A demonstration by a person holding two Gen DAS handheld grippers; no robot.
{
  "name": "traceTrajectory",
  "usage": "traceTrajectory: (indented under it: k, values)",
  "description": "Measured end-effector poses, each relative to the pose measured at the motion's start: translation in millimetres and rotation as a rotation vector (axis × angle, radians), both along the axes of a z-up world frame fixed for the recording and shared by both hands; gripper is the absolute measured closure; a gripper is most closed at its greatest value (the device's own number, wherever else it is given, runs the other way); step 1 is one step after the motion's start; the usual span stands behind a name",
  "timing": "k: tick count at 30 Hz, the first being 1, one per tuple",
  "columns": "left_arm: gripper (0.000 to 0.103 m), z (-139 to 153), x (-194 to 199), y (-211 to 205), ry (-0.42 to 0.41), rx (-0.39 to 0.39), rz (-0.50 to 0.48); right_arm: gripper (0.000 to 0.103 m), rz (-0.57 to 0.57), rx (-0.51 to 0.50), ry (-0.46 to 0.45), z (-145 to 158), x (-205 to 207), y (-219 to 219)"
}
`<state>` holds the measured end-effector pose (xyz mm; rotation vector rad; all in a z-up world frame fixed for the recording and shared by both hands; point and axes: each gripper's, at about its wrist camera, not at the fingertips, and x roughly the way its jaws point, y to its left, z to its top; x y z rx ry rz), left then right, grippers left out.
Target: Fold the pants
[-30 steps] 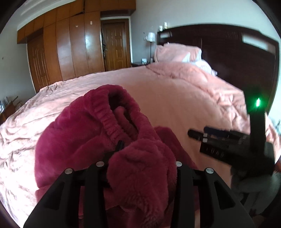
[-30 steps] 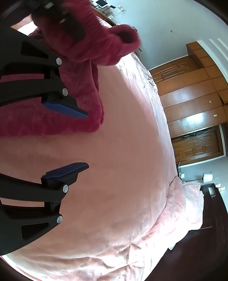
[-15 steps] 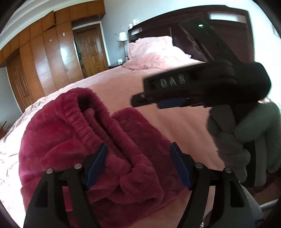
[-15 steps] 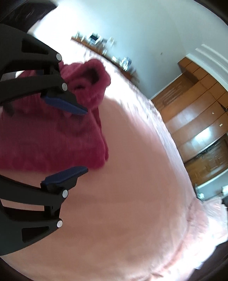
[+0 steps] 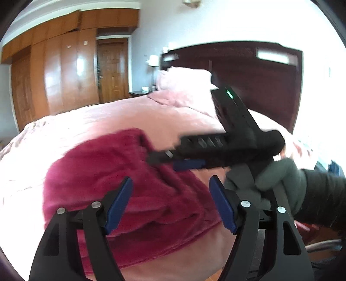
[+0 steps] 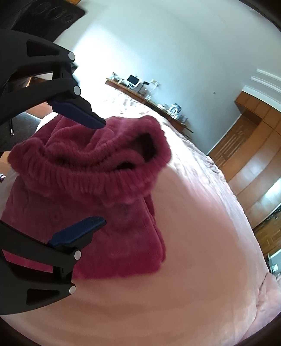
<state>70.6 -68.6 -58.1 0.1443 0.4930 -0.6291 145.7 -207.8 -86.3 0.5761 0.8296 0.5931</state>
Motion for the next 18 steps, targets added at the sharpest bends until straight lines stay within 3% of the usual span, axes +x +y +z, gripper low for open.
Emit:
traceTrajectory:
  k: [4,6,8,10,14,18]
  values:
    - [0.030,12,24,43,0.015,-0.042,0.128,0.018,-0.009,-0.069,0.006,0,6,26]
    - [0.030,14,40,68,0.028,-0.057,0.212,0.023,-0.015,-0.093,0.017,-6,16,35]
    - [0.030,12,50,87,0.045,-0.067,0.262,0.058,-0.030,-0.151,0.024,-7,19,46]
    - [0.030,9,65,104,0.063,-0.063,0.323,0.069,-0.045,-0.166,0.021,0,20,47]
    - [0.030,0,69,126,0.079,-0.045,0.359,0.074,-0.078,-0.169,-0.070,31,2,31]
    - [0.030,-4,66,119,0.102,-0.045,0.319,0.074,-0.120,-0.173,-0.120,50,-16,11]
